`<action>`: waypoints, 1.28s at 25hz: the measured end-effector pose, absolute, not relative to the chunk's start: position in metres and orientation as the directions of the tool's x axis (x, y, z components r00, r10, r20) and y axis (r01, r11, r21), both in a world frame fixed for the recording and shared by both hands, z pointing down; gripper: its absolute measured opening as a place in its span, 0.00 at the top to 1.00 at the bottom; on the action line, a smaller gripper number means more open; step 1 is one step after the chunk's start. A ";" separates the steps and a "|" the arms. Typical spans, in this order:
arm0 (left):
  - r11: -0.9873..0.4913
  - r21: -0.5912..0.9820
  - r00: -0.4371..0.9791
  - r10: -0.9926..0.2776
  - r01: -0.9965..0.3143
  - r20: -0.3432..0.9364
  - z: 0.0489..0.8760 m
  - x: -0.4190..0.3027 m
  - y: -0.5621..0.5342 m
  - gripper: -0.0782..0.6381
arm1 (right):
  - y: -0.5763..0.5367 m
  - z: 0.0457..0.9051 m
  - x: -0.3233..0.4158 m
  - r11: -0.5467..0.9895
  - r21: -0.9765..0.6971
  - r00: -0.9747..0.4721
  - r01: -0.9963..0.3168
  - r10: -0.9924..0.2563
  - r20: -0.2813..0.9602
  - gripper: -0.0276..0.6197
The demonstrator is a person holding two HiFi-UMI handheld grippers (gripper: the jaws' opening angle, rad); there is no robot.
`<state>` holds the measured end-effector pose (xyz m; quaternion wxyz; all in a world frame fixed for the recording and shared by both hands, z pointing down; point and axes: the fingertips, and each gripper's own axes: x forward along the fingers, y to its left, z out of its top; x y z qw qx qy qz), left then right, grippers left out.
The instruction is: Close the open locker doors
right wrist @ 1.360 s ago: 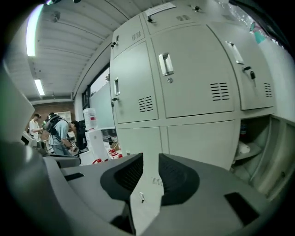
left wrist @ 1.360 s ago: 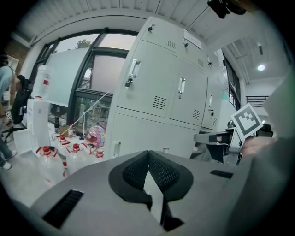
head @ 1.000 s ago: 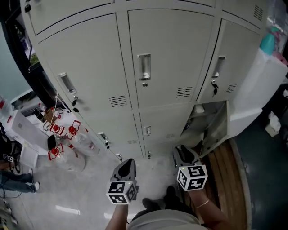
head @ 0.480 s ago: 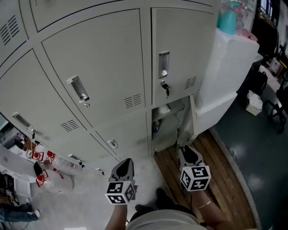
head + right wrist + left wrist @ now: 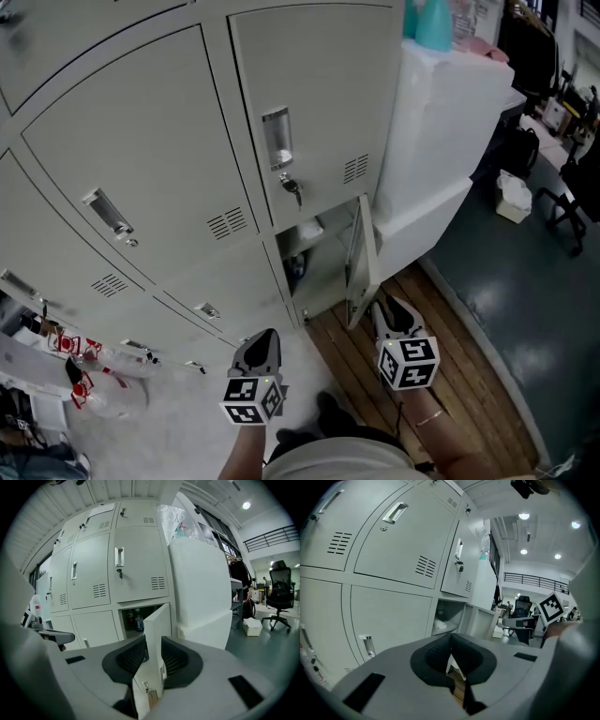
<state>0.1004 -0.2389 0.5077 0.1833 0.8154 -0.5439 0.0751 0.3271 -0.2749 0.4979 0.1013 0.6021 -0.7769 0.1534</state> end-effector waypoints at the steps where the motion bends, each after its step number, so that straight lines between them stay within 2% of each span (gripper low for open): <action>1: -0.341 0.216 0.397 -0.859 -0.915 0.324 0.509 0.103 -0.240 0.86 | -0.278 0.500 0.328 0.236 -0.115 -0.262 -0.965 -0.901 0.345 0.82; 14: -0.270 0.210 0.328 -0.886 -0.940 0.329 0.509 0.085 -0.249 0.86 | -0.305 0.501 0.307 0.373 -0.056 -0.368 -0.926 -0.862 0.349 0.82; 32: -0.080 0.208 0.144 -0.939 -0.975 0.313 0.499 0.018 -0.227 0.86 | -0.335 0.504 0.227 0.494 -0.039 -0.475 -0.868 -0.806 0.355 0.80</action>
